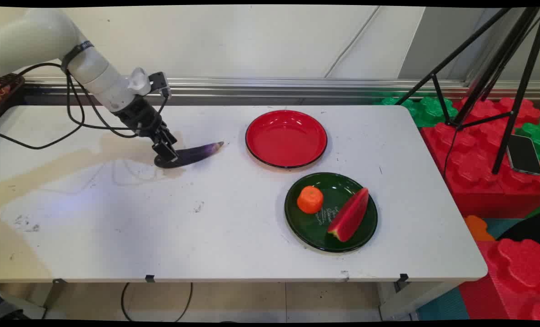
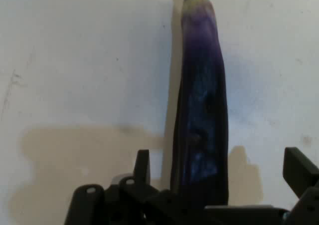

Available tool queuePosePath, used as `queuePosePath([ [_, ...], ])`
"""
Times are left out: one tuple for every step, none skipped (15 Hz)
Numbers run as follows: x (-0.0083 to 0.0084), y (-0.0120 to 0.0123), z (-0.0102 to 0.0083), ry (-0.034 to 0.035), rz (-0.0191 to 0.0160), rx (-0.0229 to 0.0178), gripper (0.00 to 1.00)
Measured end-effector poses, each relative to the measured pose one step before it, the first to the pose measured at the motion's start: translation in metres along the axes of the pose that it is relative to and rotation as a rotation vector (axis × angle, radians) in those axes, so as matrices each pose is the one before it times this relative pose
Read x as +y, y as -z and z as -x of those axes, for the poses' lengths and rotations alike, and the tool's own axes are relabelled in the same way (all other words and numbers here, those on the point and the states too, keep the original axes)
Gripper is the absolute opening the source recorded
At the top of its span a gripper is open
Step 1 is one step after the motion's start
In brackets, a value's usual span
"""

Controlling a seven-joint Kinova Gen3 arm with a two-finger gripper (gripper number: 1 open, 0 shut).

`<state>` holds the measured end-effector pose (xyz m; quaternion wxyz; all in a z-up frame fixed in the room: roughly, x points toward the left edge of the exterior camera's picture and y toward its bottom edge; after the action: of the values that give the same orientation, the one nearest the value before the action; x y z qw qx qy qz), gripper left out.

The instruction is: Pick up the mandarin from the green plate

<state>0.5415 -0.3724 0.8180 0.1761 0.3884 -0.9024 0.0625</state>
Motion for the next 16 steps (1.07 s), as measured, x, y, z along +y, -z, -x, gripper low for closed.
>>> queuePosePath([
  [0.00008, 0.00173, 0.00079, -0.00334, 0.00069, 0.00123, 1.00],
  [0.00018, 0.00264, 0.00094, -0.00542, 0.00169, 0.00236, 1.00],
  [0.00044, 0.00374, 0.00109, -0.00778, 0.00287, 0.00391, 1.00],
  [0.00073, 0.00425, 0.00050, -0.00967, 0.00351, 0.00538, 1.00],
  [0.00079, 0.00381, -0.00005, -0.00900, 0.00319, 0.00573, 1.00],
  [0.00145, 0.00524, 0.00007, -0.01006, 0.00352, 0.00858, 1.00],
  [0.00199, 0.00553, -0.00054, -0.00947, 0.00460, 0.01020, 1.00],
  [0.00211, 0.00466, -0.00095, -0.00873, 0.00478, 0.00912, 1.00],
  [0.00205, 0.00321, -0.00067, -0.00625, 0.00506, 0.00672, 1.00],
  [0.00318, 0.00487, -0.00110, -0.00896, 0.00770, 0.01013, 1.00],
  [0.00265, 0.00333, -0.00108, -0.00663, 0.00692, 0.00763, 1.00],
  [0.00399, 0.00496, -0.00157, -0.01008, 0.01003, 0.01130, 1.00],
  [0.00510, 0.00561, -0.00251, -0.01237, 0.01323, 0.01368, 1.00],
  [0.00528, 0.00552, -0.00275, -0.01274, 0.01332, 0.01309, 1.00],
  [0.00450, 0.00452, -0.00235, -0.01072, 0.01165, 0.01102, 1.00],
  [0.00323, 0.00293, -0.00181, -0.00755, 0.00840, 0.00726, 1.00],
])
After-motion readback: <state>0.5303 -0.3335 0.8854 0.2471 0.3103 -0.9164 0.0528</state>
